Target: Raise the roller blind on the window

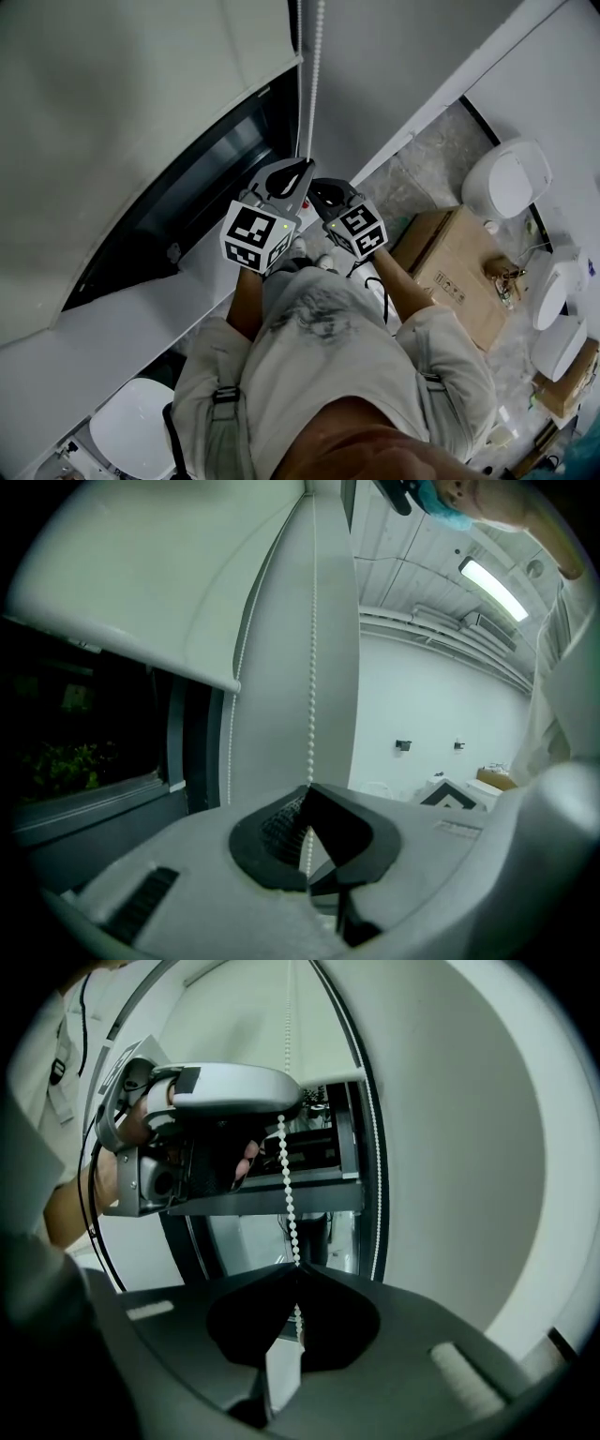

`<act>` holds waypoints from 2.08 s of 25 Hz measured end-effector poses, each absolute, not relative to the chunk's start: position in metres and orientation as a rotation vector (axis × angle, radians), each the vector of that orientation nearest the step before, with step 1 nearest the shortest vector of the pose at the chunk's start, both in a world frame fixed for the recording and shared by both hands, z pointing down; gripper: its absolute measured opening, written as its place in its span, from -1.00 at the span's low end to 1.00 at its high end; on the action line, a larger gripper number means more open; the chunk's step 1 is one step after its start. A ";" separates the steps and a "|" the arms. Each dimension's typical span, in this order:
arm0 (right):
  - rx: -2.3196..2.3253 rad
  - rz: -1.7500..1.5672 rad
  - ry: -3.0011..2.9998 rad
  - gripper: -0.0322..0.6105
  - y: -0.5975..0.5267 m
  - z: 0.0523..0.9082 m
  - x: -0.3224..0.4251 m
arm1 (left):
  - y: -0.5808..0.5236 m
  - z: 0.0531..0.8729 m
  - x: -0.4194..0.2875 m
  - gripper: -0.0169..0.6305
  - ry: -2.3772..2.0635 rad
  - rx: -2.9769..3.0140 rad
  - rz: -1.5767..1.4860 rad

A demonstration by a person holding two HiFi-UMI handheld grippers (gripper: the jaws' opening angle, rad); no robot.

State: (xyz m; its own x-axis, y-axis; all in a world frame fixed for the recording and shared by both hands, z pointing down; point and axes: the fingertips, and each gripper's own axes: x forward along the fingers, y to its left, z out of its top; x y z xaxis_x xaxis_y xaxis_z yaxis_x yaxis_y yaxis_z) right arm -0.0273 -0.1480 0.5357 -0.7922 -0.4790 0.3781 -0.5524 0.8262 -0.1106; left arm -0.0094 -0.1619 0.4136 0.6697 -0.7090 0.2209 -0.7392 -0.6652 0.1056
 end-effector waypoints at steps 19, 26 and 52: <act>0.758 0.291 -2.666 -0.82 -0.133 0.540 -0.026 | -0.157 0.445 -0.021 -0.91 -1.155 2.644 0.279; 0.772 0.164 -2.766 -0.67 -0.132 0.468 -0.023 | -0.158 0.446 -0.023 -0.92 -1.161 2.645 0.279; 0.832 -0.217 -3.051 -0.66 -0.153 0.265 -0.033 | -0.145 0.443 -0.017 -0.91 -1.124 2.668 0.258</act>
